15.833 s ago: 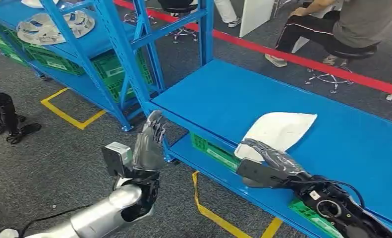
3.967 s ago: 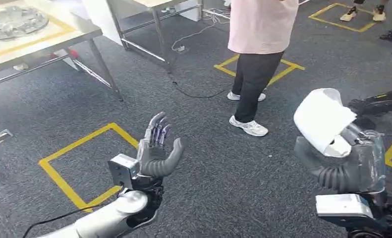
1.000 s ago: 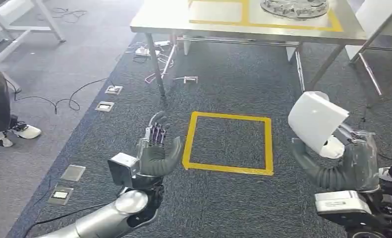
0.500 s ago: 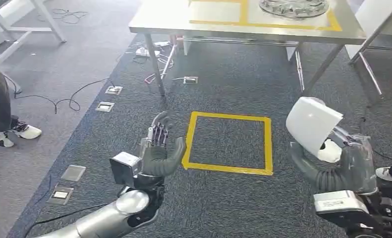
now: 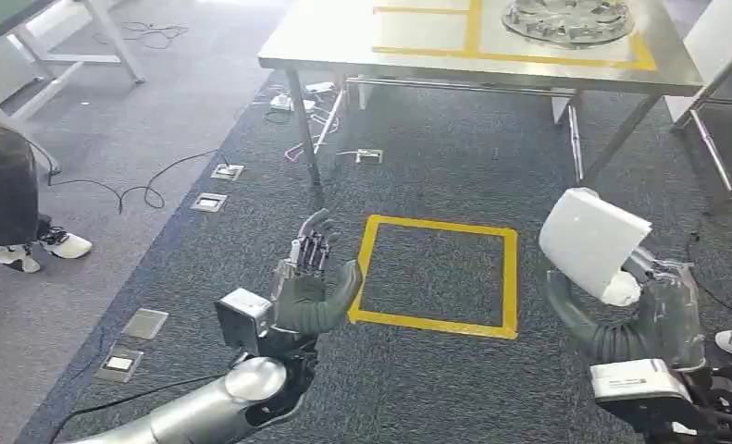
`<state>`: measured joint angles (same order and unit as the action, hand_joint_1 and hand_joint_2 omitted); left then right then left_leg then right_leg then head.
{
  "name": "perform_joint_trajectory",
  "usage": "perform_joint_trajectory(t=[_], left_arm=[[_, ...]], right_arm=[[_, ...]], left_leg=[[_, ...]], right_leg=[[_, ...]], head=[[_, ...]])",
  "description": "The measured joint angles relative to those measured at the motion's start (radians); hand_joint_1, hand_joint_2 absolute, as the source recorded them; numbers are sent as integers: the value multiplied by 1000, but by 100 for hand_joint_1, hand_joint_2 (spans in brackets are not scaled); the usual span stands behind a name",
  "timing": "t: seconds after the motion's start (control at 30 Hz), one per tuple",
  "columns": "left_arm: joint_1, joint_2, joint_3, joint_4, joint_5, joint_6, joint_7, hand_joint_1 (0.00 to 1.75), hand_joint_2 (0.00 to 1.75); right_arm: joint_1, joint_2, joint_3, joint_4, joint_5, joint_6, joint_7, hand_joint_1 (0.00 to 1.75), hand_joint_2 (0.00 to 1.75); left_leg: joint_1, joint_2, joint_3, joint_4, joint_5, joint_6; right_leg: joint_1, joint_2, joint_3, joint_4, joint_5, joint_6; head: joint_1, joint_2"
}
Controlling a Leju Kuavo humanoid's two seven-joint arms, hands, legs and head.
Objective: Take the parts from the cabinet and place them on the table.
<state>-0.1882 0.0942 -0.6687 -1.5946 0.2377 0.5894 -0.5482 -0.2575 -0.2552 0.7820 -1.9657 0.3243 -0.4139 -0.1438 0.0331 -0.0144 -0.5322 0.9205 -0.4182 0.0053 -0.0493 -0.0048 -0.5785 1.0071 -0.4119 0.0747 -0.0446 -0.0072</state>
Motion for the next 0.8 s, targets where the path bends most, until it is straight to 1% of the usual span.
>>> perform_joint_trajectory(t=[0.03,0.07,0.1,0.13,0.17,0.2,0.23,0.27,0.3,0.33,0.37,0.4,0.43,0.47,0.5,0.53,0.57,0.6,0.63,0.67,0.7,0.73,0.77,0.8], left_arm=[[0,0,0,0,0,0,0,0,175],[-2,0,0,0,0,0,0,0,175],[-1,-1,0,0,-1,0,-1,0,175],[1,-1,-1,0,-1,0,-1,0,175],[2,-1,-2,0,-1,0,-1,0,175],[1,0,-2,0,-1,0,-1,0,175],[0,0,-2,0,-2,0,-1,0,175],[-3,0,-2,0,-2,0,-1,0,175],[-4,0,-2,0,-2,0,-1,0,175],[-2,0,-2,0,-3,0,-1,0,175],[0,0,-2,2,-3,0,-1,0,175],[3,0,-2,3,-3,0,-1,0,175],[3,0,-2,5,-4,2,-1,0,175],[3,0,-2,5,-6,4,-1,0,175],[2,0,-2,5,-7,8,-1,0,175],[2,0,-2,5,-8,10,-1,0,175],[3,1,-2,5,-7,10,-1,0,175],[2,2,-2,3,-8,10,-3,0,175],[4,2,-2,3,-8,9,-2,0,175],[6,2,-2,3,-8,9,-2,0,175],[6,2,-2,2,-10,8,-1,0,175],[9,2,-2,2,-11,8,0,0,175],[7,2,-2,2,-14,9,1,0,175],[7,2,-2,1,-15,9,1,0,175]], right_arm=[[1,0,0,1,0,0,0,175,175],[-1,0,2,1,0,-1,0,175,175],[3,0,2,1,0,-2,1,175,175],[3,0,1,2,0,-2,1,175,175],[3,-1,1,2,0,-2,0,175,175],[1,-1,0,2,0,-2,1,175,175],[0,-1,0,1,0,-2,-1,175,175],[-2,-1,1,1,0,-2,-3,175,175],[-2,-1,1,2,0,-2,-1,175,175],[-1,-1,1,3,0,-2,-1,175,175],[-1,-1,2,5,0,-2,-2,175,175],[0,-1,2,6,-1,-1,-3,175,175],[0,-1,2,8,-5,0,-6,175,175],[-1,-1,2,9,-7,3,-9,175,175],[-2,-1,2,10,-8,8,-11,175,175],[-4,-1,2,10,-12,10,-15,175,175],[-10,0,3,12,-17,12,-18,175,175],[-16,0,3,15,-19,16,-19,175,175],[-19,1,3,17,-21,17,-19,175,175],[-19,1,5,20,-21,18,-20,175,175],[-21,1,5,21,-22,18,-21,175,175],[-20,1,4,22,-21,20,-21,175,175],[-23,1,3,23,-21,21,-24,175,175],[-24,1,3,24,-20,28,-24,175,175]], left_leg=[[-4,-4,-3,7,-9,-11],[-10,-8,-13,25,-14,-19],[-12,-10,-17,19,-8,-24],[-9,-11,-17,19,-9,-27],[-5,-11,-13,17,-12,-33],[-2,-9,-9,17,-20,-41],[-1,1,-18,50,-32,-42],[-2,7,-56,115,-54,-41],[-5,8,-112,206,-81,-40],[-6,8,-171,293,-101,-37],[-7,8,-218,349,-103,-34],[-9,8,-239,355,-80,-28],[-14,8,-235,316,-37,-19],[-21,8,-210,238,22,-5],[-28,8,-176,146,78,9],[-37,9,-151,76,102,25],[-40,14,-128,75,74,27],[-45,12,-117,44,60,25],[-46,11,-113,42,57,24],[-44,9,-104,32,48,29],[-41,5,-86,24,45,33],[-37,4,-68,14,40,34],[-36,3,-54,13,32,41],[-36,2,-45,13,23,43]], right_leg=[[-5,10,21,-40,-13,13],[0,15,35,-57,-21,-3],[0,13,26,-44,-23,-16],[3,13,23,-42,-27,-22],[7,14,24,-40,-31,-31],[6,14,33,-42,-35,-42],[6,13,42,-44,-38,-49],[8,13,48,-44,-43,-55],[10,11,52,-44,-49,-59],[13,11,57,-44,-55,-64],[18,11,63,-44,-62,-67],[22,12,72,-44,-69,-70],[26,13,83,-44,-77,-71],[30,13,97,-44,-87,-71],[33,13,112,-46,-98,-71],[32,12,120,-49,-109,-70],[42,13,118,-55,-116,-62],[36,13,123,-60,-120,-56],[32,10,140,-68,-117,-51],[34,9,151,-58,-106,-44],[33,7,157,-54,-108,-39],[29,6,139,-27,-115,-36],[30,7,108,40,-119,-34],[30,7,58,122,-139,-32]], head=[[7,0],[19,0],[4,0],[-3,0],[-3,0],[-4,0],[-7,0],[-12,0],[-18,0],[-20,0],[-22,0],[-24,0],[-26,0],[-29,0],[-32,0],[-31,0],[-20,0],[-24,0],[-26,0],[-26,0],[-26,0],[-24,0],[-15,0],[-10,0]])
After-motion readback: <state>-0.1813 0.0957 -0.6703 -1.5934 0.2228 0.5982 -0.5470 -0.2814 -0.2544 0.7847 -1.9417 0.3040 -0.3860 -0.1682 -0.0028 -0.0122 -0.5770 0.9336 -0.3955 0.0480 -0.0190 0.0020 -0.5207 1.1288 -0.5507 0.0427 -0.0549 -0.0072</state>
